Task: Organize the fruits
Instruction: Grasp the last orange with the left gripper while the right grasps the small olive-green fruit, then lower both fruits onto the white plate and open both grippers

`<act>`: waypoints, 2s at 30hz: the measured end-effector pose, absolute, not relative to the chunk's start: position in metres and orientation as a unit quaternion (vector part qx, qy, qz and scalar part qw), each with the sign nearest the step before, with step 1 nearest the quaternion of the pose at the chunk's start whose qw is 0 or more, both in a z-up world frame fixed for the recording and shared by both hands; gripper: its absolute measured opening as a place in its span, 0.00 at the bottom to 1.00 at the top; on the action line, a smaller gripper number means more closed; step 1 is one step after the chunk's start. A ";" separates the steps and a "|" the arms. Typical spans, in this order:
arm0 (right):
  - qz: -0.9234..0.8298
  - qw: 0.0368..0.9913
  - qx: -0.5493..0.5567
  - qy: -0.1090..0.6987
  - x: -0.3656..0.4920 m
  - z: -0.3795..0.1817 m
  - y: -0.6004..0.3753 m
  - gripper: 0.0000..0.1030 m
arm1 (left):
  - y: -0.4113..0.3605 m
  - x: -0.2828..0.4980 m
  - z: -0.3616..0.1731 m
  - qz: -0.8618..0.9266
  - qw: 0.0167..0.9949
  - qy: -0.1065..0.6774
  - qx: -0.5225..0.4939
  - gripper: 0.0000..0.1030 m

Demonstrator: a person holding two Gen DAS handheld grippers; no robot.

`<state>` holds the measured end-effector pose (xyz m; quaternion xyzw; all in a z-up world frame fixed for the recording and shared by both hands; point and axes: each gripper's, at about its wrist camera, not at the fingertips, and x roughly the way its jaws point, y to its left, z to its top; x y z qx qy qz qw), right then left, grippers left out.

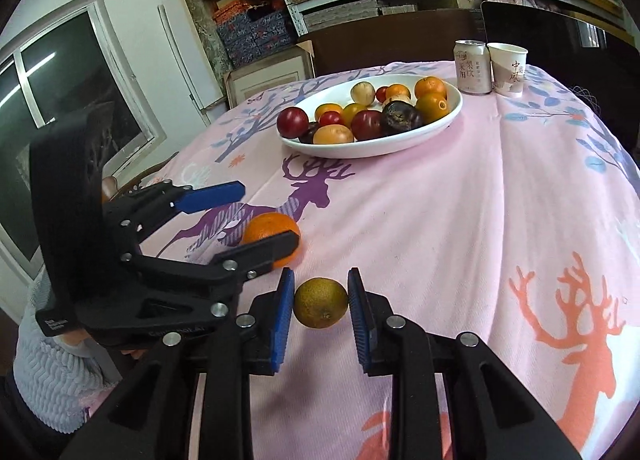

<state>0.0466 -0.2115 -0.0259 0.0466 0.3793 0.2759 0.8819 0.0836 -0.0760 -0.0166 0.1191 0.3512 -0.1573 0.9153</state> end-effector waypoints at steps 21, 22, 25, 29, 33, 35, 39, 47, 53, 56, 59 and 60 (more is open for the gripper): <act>0.282 0.878 0.064 0.382 0.048 -0.026 -0.215 0.27 | 0.063 0.082 0.004 -0.058 0.928 0.368 -0.026 0.40; 0.288 0.879 0.057 0.375 0.046 -0.023 -0.210 0.27 | 0.064 0.080 0.003 -0.056 0.927 0.369 -0.027 0.40; 0.321 0.881 0.020 0.348 0.035 -0.010 -0.192 0.27 | 0.050 0.077 0.011 -0.071 0.931 0.359 -0.008 0.40; 0.319 0.893 -0.014 0.318 0.022 -0.001 -0.183 0.27 | 0.021 0.072 0.025 -0.104 0.934 0.342 0.012 0.40; 0.303 0.900 -0.020 0.312 0.020 0.000 -0.186 0.27 | 0.000 0.076 0.034 -0.128 0.934 0.333 0.020 0.40; 0.294 0.904 -0.018 0.311 0.028 0.005 -0.188 0.27 | -0.007 0.086 0.040 -0.132 0.934 0.332 0.025 0.40; 0.266 0.918 0.006 0.294 0.071 0.039 -0.198 0.27 | -0.017 0.126 0.059 -0.136 0.934 0.331 0.018 0.40; 0.221 0.924 0.072 0.305 0.190 0.058 -0.198 0.27 | -0.026 0.241 0.062 -0.093 0.933 0.347 0.021 0.40; 0.212 0.909 0.109 0.342 0.252 0.030 -0.186 0.52 | -0.022 0.298 0.038 -0.052 0.932 0.358 0.028 0.57; 0.212 0.909 0.127 0.335 0.257 0.022 -0.187 0.62 | -0.019 0.304 0.033 -0.053 0.932 0.357 0.024 0.66; 0.211 0.912 0.126 0.329 0.251 0.026 -0.190 0.62 | -0.019 0.292 0.036 -0.055 0.935 0.349 0.027 0.72; 0.213 0.912 0.134 0.325 0.246 0.030 -0.193 0.64 | -0.017 0.284 0.038 -0.053 0.937 0.345 0.023 0.75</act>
